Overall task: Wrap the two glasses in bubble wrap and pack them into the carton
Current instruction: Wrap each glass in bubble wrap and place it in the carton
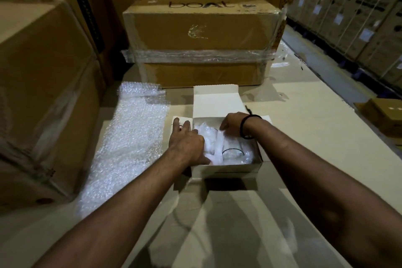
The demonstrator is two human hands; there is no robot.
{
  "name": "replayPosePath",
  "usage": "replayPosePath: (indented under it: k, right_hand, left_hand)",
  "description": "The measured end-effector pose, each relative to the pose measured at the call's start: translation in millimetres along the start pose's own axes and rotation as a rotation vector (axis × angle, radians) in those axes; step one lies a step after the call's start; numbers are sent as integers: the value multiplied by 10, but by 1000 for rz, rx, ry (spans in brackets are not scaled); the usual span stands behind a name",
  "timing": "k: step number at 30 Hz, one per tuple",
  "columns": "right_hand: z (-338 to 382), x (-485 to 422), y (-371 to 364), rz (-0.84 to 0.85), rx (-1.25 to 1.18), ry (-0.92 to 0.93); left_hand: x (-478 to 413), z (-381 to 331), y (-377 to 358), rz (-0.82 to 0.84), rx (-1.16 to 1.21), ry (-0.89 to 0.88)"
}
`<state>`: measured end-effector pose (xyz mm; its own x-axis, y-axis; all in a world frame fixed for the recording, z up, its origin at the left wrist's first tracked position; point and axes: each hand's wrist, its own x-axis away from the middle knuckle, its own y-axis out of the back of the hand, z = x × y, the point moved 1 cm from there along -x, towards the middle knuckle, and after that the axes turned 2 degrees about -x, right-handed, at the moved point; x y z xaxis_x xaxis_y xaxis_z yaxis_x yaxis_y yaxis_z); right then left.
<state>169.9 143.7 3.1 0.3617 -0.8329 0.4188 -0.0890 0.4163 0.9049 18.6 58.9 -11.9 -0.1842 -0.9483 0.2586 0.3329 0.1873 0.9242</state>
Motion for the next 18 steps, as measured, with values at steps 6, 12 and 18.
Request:
replayPosePath:
  k: [6, 12, 18]
  right_hand:
    - [-140, -4, -16, 55, 65, 13]
    - [-96, -105, -13, 174, 90, 62]
    - [10, -206, 151, 54, 49, 70]
  left_hand:
    - [263, -99, -56, -214, 326, -169]
    - [269, -116, -98, -88, 383, -196]
    - [510, -179, 11, -141, 256, -119]
